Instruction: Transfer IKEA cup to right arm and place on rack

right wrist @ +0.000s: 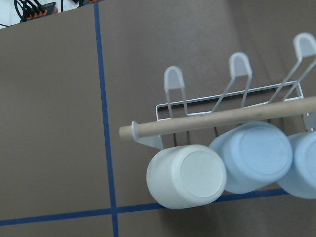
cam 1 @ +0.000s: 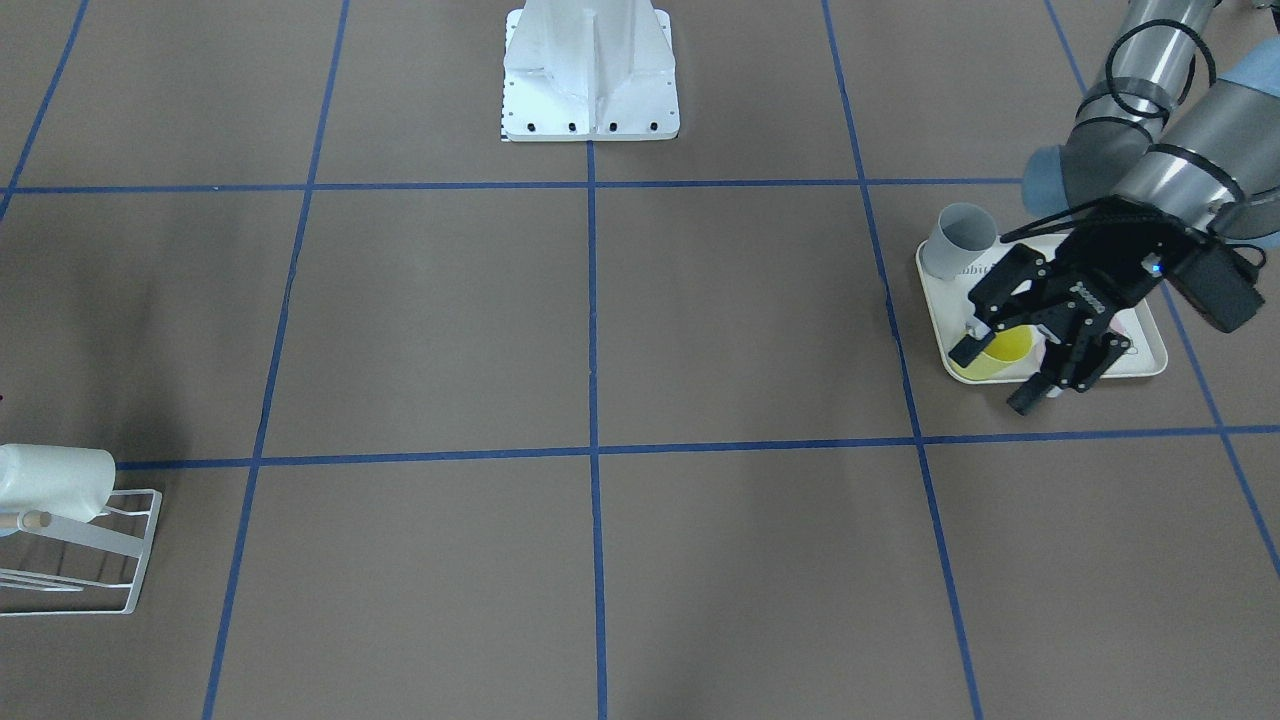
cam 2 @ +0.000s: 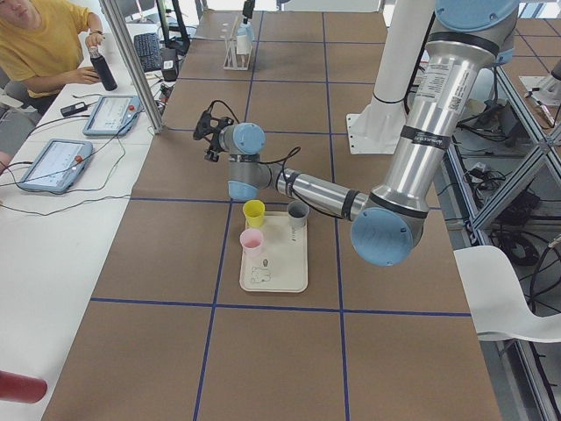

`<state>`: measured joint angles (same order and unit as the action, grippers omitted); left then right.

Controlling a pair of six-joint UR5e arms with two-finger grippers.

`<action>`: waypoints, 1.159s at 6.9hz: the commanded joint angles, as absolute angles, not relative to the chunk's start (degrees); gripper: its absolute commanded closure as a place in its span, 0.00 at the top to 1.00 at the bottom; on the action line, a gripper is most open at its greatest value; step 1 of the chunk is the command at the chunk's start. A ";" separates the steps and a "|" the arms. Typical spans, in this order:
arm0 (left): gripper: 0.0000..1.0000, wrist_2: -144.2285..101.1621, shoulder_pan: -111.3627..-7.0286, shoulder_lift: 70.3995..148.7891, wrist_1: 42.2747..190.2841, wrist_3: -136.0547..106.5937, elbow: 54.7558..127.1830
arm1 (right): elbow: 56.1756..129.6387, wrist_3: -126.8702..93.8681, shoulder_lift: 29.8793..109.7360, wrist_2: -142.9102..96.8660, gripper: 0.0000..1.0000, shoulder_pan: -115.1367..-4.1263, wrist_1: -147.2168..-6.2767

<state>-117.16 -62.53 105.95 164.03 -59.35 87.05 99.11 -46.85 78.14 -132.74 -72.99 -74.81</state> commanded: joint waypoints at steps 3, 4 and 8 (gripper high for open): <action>0.87 -117.68 -65.75 103.17 132.21 -31.74 88.94 | 100.81 -50.54 78.40 -132.54 0.99 -69.26 -74.79; 0.87 -118.56 -65.57 104.92 123.57 -28.51 89.29 | 100.90 -50.54 78.40 -132.54 0.99 -68.82 -74.79; 0.88 -128.07 -65.83 97.67 121.20 -18.28 88.50 | 102.73 -50.54 79.62 -132.45 0.99 -68.82 -74.79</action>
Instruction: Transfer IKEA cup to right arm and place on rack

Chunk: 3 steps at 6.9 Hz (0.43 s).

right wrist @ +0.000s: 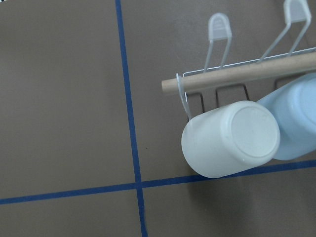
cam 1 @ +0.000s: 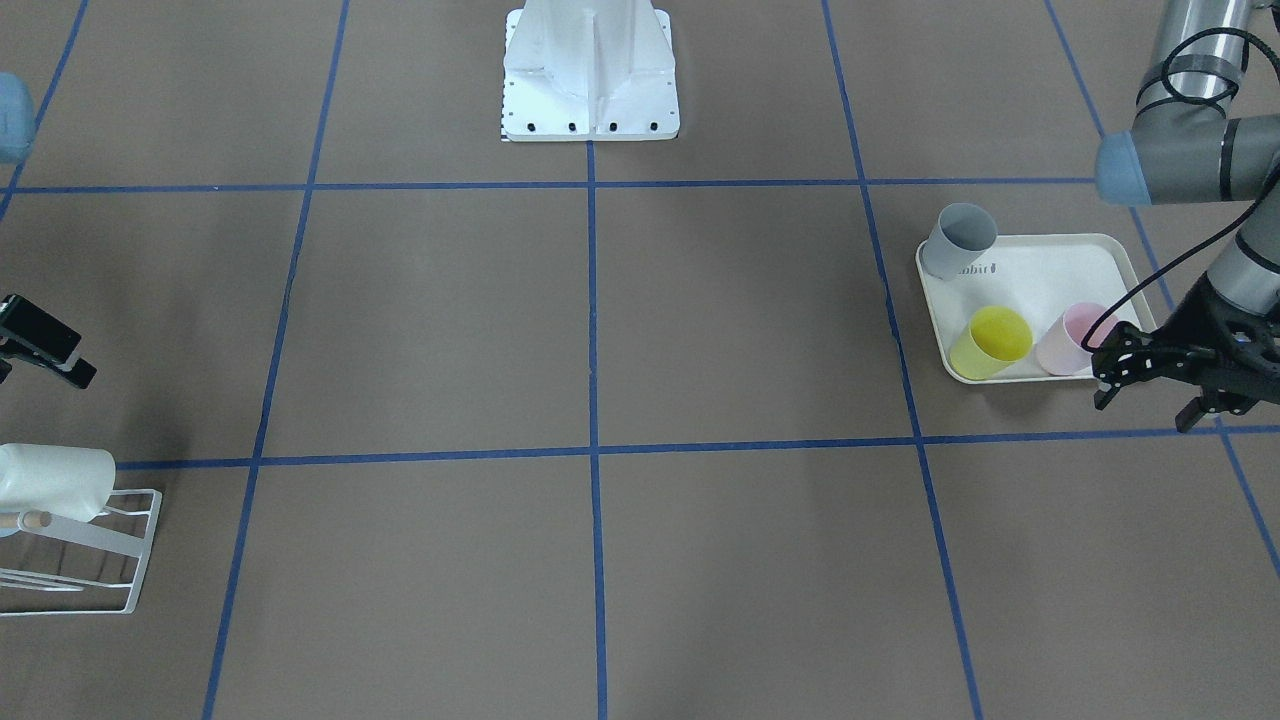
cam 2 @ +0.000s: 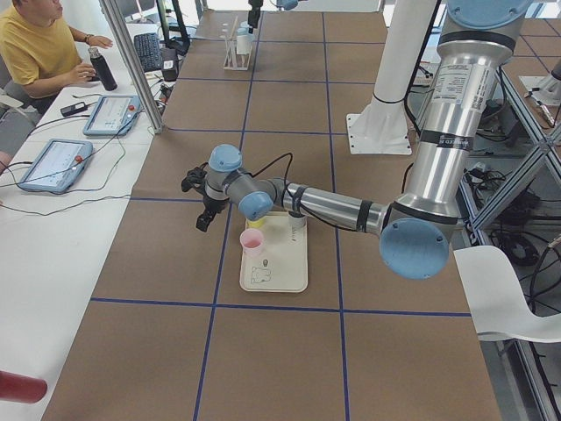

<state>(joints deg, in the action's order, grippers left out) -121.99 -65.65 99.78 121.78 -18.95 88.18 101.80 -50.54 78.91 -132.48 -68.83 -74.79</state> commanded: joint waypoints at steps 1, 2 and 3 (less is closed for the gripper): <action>0.88 -130.15 -65.92 95.82 121.11 -18.37 90.16 | 103.35 -50.54 79.72 -132.28 0.99 -68.82 -74.79; 0.88 -129.99 -66.00 93.71 121.03 -18.37 92.44 | 103.45 -50.54 79.72 -132.36 0.99 -68.82 -74.79; 0.88 -128.51 -65.92 91.26 121.11 -18.46 93.16 | 103.45 -50.54 79.72 -132.36 0.99 -68.82 -74.79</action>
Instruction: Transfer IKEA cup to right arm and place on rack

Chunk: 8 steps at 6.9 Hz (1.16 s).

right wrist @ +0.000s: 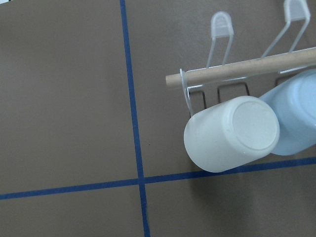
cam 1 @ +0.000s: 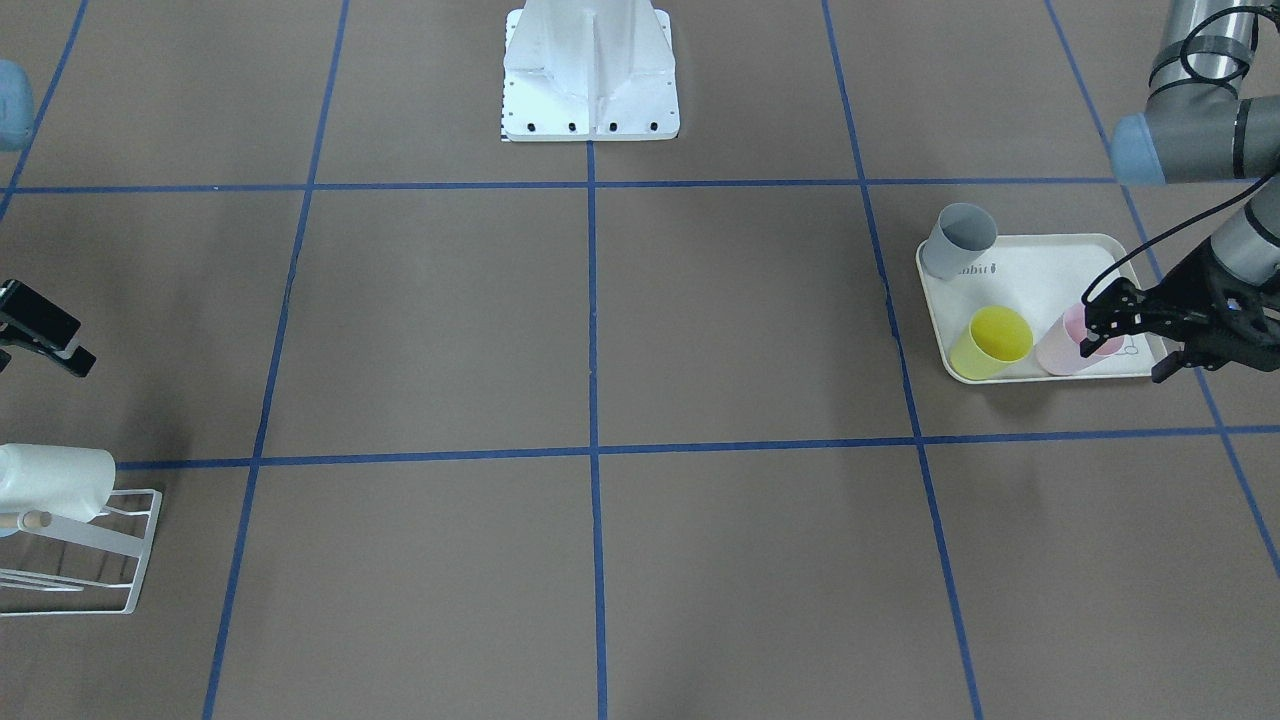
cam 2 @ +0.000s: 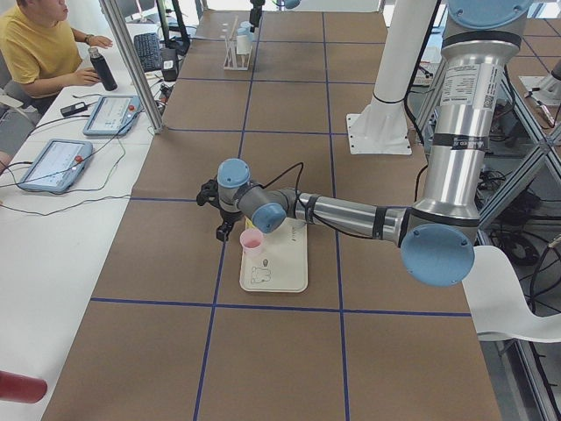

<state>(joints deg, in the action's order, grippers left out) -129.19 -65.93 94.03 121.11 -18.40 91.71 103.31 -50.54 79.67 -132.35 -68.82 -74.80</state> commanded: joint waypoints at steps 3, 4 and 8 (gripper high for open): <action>0.87 -124.28 -65.39 91.14 121.11 -18.90 91.84 | 103.53 -50.54 80.51 -132.54 0.99 -68.82 -74.79; 0.85 -124.54 -65.22 91.23 121.11 -18.98 91.76 | 103.45 -50.54 80.51 -132.45 0.99 -68.82 -74.79; 0.01 -124.63 -62.49 91.14 121.64 -18.81 90.09 | 103.45 -50.54 80.59 -132.45 0.99 -68.82 -74.79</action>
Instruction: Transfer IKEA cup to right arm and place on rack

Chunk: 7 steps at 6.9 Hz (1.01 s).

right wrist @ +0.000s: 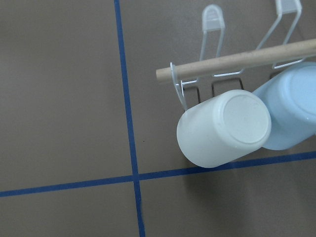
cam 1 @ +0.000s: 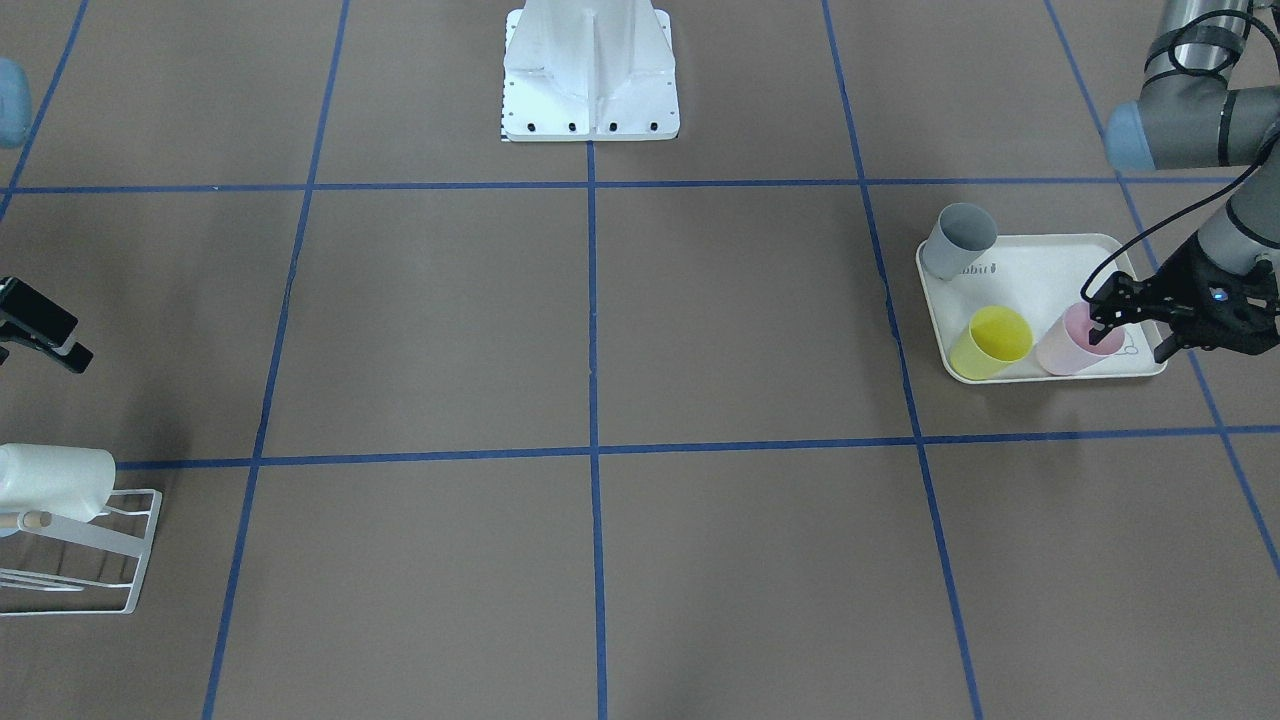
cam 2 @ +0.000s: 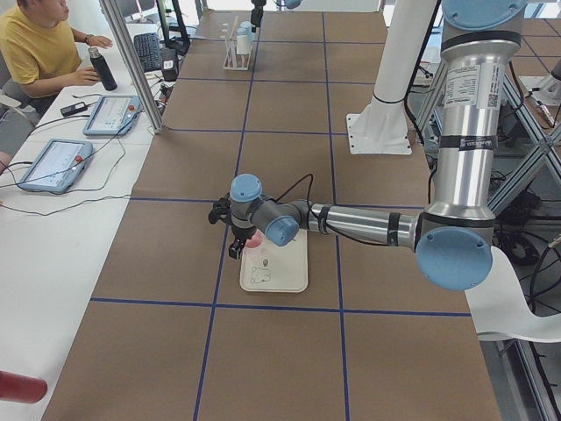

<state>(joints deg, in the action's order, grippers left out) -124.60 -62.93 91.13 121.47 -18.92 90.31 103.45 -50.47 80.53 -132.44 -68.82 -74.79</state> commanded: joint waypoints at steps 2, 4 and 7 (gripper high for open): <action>0.00 -124.46 -62.40 90.97 121.55 -18.37 90.44 | 103.45 -50.54 80.51 -132.36 0.99 -68.82 -74.79; 0.00 -124.45 -63.71 90.01 121.12 -18.02 93.85 | 103.53 -50.45 80.51 -132.36 0.99 -68.82 -74.79; 0.00 -124.19 -72.04 86.49 121.11 -17.67 99.30 | 103.80 -50.54 80.42 -132.28 0.99 -68.82 -74.79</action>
<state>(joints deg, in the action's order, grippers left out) -124.42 -68.43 87.65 121.03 -17.75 97.44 103.60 -50.47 80.45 -132.34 -68.82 -74.79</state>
